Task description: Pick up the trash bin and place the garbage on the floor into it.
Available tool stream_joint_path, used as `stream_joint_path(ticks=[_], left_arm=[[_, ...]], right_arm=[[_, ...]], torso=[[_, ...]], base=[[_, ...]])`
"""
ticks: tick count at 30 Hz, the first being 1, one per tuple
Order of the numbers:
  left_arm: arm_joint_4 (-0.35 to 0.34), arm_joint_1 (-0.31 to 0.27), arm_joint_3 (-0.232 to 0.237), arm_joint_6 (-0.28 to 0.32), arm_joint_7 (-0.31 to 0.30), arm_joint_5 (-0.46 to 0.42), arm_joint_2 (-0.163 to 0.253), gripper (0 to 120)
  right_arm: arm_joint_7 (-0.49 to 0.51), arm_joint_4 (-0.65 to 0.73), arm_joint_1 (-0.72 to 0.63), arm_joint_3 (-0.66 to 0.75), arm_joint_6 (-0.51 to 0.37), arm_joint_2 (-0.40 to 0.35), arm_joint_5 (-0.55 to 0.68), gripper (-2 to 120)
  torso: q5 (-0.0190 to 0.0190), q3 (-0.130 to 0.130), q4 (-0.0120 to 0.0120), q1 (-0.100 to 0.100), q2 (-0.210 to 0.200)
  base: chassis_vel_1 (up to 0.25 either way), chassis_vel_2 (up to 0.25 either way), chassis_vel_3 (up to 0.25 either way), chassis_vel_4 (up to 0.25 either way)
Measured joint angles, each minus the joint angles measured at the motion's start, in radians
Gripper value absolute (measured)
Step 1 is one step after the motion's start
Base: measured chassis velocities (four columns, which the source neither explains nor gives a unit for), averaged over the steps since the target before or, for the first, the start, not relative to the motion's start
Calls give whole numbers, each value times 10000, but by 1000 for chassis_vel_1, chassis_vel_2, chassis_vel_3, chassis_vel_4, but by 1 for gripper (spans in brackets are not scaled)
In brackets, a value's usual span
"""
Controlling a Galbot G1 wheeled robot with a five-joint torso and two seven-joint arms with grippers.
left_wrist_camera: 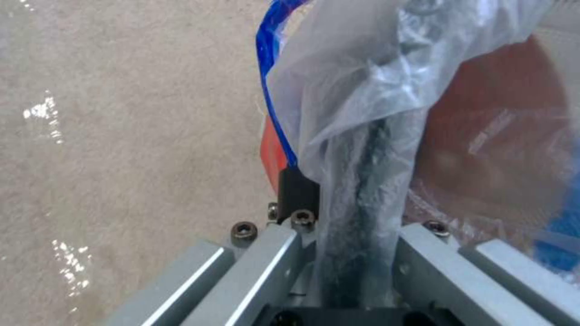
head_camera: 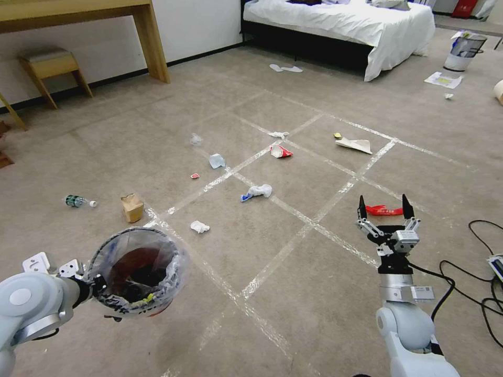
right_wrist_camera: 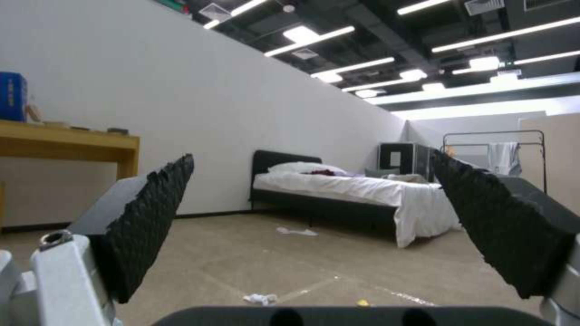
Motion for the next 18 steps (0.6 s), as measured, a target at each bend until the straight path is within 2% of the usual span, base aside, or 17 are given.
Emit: stream_joint_path(ticks=[9,18], left_arm=[[92,-71,23,0,81,35,-25,0],[215,-297,308,-33,102,99,-104,0]], right_arm=[[-26,-93,99,-39,0,-3,37,100],[-33,-173,163,-46,-24,-69,85,100]], torso=[[1,1,1,1,0],[0,0,0,0,0]], base=[[-116,118,113,-113],[-84,101,102,-107]])
